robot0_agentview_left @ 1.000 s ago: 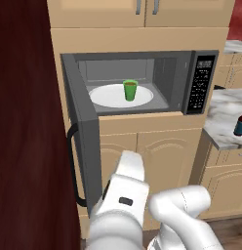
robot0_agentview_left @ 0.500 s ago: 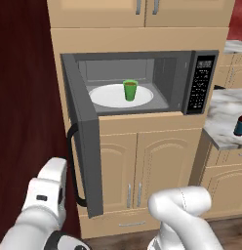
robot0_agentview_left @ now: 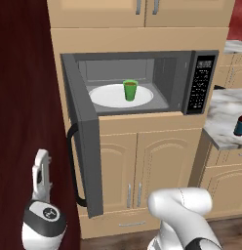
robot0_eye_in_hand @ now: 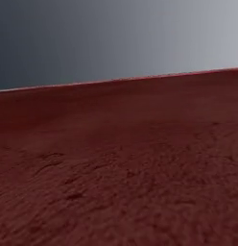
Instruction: Place the microwavable item in the microwave. Then, close the microwave door and press the start button.
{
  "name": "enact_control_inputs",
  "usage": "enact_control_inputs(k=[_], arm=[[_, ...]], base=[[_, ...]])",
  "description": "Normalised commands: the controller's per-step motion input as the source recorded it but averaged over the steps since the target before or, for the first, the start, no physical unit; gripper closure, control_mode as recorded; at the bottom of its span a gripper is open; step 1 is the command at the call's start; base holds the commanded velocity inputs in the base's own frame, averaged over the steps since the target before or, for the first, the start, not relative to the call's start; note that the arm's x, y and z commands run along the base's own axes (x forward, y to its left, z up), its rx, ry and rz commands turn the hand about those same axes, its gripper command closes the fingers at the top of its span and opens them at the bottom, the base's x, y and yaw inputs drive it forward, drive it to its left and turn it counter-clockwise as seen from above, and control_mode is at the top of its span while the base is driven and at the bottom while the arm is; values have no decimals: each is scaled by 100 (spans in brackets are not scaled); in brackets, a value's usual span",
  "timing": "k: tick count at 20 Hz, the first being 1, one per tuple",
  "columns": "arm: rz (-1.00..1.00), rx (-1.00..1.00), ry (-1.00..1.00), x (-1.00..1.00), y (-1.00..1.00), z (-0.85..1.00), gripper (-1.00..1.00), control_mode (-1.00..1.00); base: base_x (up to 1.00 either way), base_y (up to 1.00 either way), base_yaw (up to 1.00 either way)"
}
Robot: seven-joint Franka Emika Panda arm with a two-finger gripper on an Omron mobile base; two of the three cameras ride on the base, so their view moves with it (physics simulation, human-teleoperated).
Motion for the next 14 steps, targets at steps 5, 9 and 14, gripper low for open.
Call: enact_control_inputs(k=[5, 9, 14], arm=[[-13, 0, 1, 58, -56, -5, -100, -100], [-15, 0, -1, 2, -98, 0, -100, -100], [-12, 1, -7, -9, -100, 1, -100, -100]], base=[[0, 0, 0], [0, 0, 0], [0, 0, 0]])
